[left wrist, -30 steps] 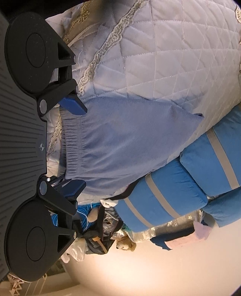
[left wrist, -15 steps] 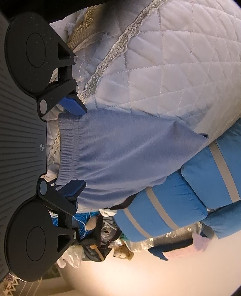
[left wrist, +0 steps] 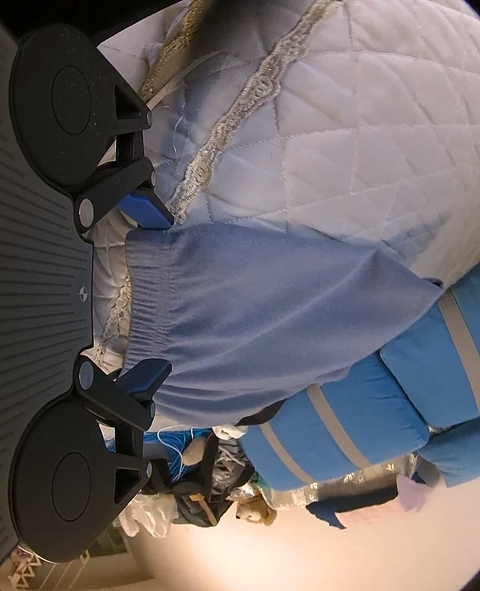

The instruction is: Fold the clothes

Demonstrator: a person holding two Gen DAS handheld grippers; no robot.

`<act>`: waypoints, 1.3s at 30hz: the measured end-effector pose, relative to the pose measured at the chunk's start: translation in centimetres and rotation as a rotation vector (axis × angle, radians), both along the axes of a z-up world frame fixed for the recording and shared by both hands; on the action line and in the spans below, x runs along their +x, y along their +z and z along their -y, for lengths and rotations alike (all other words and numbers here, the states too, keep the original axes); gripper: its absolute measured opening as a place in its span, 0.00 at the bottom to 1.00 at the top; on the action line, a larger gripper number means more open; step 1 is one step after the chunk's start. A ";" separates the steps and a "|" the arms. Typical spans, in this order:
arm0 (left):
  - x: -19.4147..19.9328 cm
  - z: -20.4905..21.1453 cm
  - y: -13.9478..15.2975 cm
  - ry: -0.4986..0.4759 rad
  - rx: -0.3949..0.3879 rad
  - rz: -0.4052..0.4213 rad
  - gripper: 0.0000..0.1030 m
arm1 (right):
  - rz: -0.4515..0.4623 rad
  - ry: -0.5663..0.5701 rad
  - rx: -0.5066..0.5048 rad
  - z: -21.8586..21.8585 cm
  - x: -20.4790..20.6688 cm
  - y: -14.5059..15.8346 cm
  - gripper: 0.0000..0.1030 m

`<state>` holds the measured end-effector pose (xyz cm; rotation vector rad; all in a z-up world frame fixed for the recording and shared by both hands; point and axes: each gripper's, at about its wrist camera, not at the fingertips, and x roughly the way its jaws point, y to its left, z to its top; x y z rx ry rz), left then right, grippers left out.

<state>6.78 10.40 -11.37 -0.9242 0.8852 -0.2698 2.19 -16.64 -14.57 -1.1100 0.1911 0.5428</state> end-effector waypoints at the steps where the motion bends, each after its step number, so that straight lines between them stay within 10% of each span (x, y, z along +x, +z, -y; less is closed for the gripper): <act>1: 0.0 0.0 -0.1 0.002 -0.006 -0.003 0.74 | 0.002 -0.002 0.002 0.0 0.0 0.0 0.00; 11: 0.2 1.8 0.5 -0.012 0.120 0.007 0.72 | -0.006 -0.015 0.018 -0.1 0.2 -0.3 0.00; 15: 0.2 2.7 1.3 -0.015 0.274 -0.013 0.22 | -0.004 -0.018 0.017 -0.1 0.2 -0.3 0.00; 17: 0.0 2.1 1.4 -0.020 0.260 -0.009 0.09 | -0.004 -0.019 0.018 -0.1 0.2 -0.3 0.00; 27: -0.2 0.1 1.7 -0.047 0.153 0.000 0.07 | -0.026 -0.028 0.043 -0.4 0.5 -0.2 0.00; 32: 0.1 0.3 1.5 -0.047 0.157 -0.007 0.07 | -0.061 -0.086 0.145 0.8 0.3 1.3 0.68; 39: 0.2 0.3 1.2 -0.045 0.148 -0.012 0.07 | -0.294 -0.340 0.512 7.0 3.5 5.6 0.73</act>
